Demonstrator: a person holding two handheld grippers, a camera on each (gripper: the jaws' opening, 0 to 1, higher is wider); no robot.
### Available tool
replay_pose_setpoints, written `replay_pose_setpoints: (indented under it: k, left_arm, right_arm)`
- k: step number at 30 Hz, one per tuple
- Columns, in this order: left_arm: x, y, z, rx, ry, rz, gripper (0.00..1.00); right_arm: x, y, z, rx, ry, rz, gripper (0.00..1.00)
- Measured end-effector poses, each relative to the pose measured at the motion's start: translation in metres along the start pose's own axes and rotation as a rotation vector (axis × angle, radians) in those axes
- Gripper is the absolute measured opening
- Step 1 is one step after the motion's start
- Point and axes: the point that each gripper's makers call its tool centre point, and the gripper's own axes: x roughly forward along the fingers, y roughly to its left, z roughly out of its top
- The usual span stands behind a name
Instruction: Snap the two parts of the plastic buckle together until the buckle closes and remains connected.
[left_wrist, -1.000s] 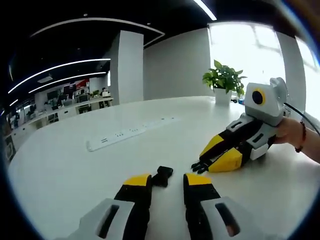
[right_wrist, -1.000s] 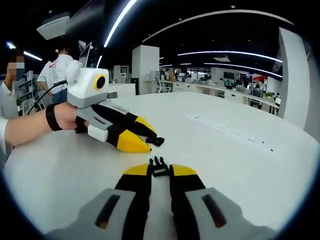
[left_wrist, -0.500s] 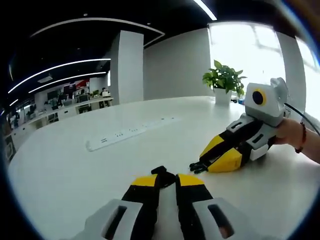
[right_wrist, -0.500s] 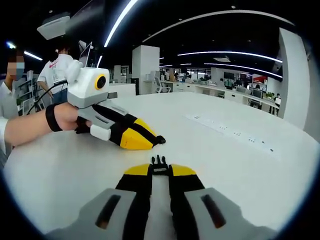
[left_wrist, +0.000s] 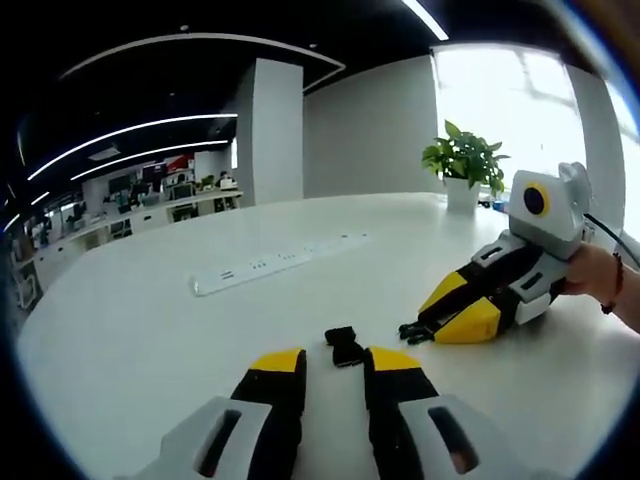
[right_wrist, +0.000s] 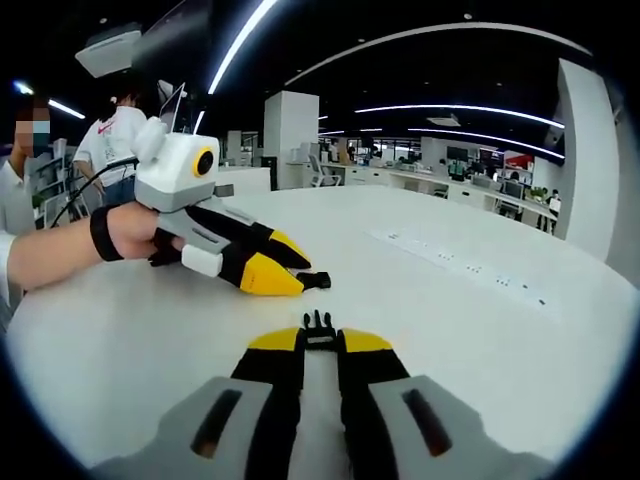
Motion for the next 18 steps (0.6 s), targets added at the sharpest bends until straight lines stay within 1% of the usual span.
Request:
replay_pose_setpoints:
  k: [2, 5, 7, 11, 18]
  left_arm:
    - [0.000, 0.002, 0.000, -0.004, 0.000, 0.008, 0.23]
    - [0.001, -0.002, -0.001, 0.005, -0.004, -0.009, 0.23]
    - [0.003, -0.006, 0.000, 0.028, -0.009, -0.022, 0.25]
    - [0.005, -0.007, 0.000, 0.034, -0.012, -0.031, 0.26]
    - [0.005, -0.012, 0.001, 0.049, -0.017, -0.054, 0.21]
  right_arm:
    - [0.000, 0.001, 0.000, 0.000, 0.001, 0.000, 0.13]
    - [0.000, 0.001, 0.000, 0.001, 0.000, 0.000, 0.13]
    - [0.000, 0.001, 0.000, 0.000, 0.001, 0.001, 0.13]
    - [0.000, 0.002, 0.000, 0.000, 0.000, -0.001, 0.13]
    - [0.001, 0.002, -0.001, 0.000, 0.000, 0.000, 0.13]
